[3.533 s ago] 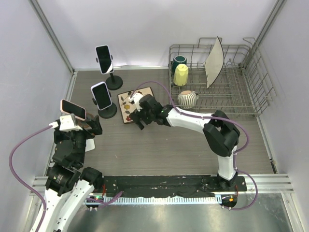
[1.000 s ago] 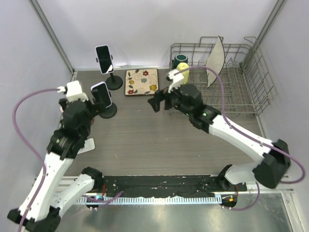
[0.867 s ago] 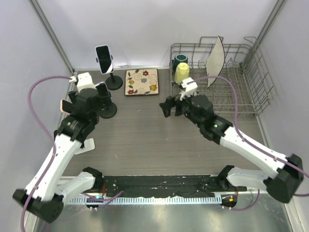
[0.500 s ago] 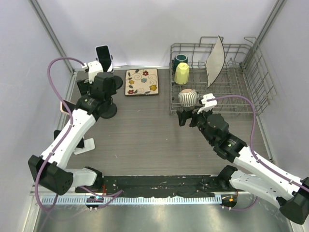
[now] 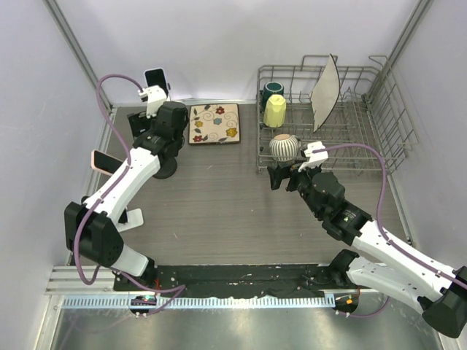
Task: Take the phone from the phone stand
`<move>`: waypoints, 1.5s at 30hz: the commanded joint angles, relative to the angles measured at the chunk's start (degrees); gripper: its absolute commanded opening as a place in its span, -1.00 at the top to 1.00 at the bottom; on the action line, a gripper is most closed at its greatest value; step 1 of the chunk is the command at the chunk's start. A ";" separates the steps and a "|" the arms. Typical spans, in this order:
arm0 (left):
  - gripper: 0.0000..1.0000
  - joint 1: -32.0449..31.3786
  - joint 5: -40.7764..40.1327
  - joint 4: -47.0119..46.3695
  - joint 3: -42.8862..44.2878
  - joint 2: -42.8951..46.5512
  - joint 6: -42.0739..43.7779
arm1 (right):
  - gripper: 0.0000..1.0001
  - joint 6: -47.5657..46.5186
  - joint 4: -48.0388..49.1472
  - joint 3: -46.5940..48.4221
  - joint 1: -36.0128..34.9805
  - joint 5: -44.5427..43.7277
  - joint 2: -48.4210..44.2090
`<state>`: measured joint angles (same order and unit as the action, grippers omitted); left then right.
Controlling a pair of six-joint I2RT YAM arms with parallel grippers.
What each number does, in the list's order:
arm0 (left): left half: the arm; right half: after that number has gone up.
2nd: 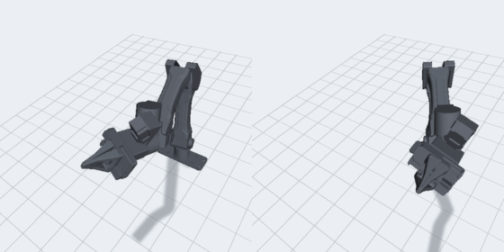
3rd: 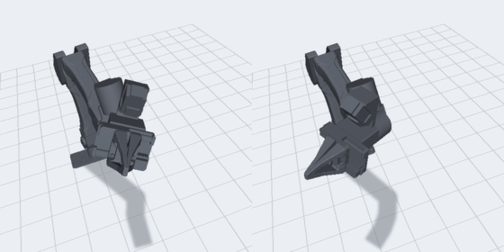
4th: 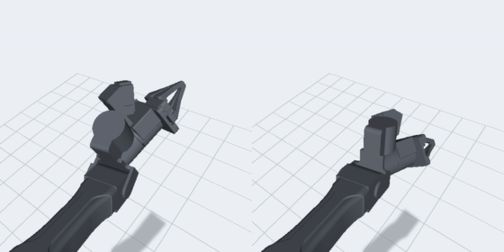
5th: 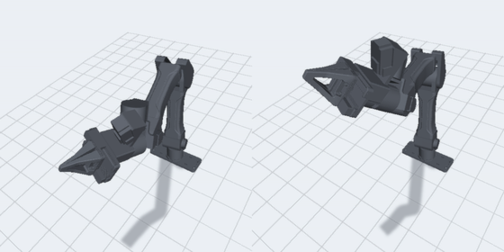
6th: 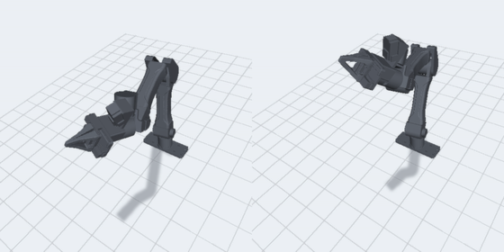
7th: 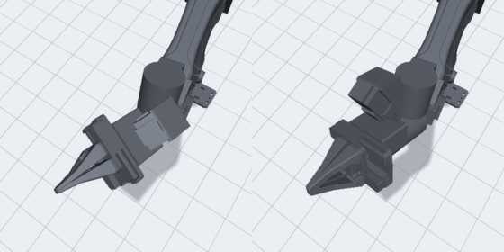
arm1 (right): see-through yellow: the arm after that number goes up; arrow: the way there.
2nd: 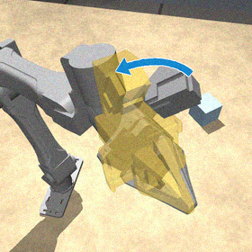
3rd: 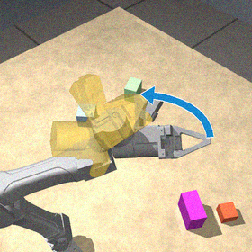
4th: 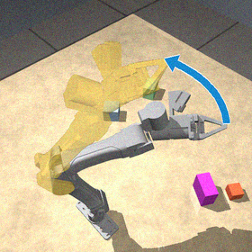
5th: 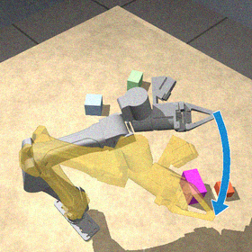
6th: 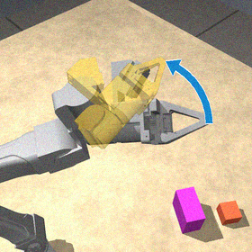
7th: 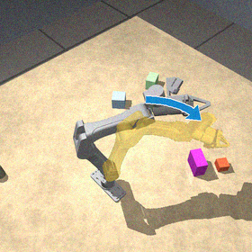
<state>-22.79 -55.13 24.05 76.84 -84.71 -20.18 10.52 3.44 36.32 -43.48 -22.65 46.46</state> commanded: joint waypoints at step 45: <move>0.12 0.55 27.75 -9.46 -6.88 9.73 2.51 | -0.94 0.11 2.71 0.69 -0.11 2.61 -0.05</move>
<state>-21.85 -42.04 20.34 68.84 -80.49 -20.10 10.50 3.81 35.92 -43.48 -22.04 47.88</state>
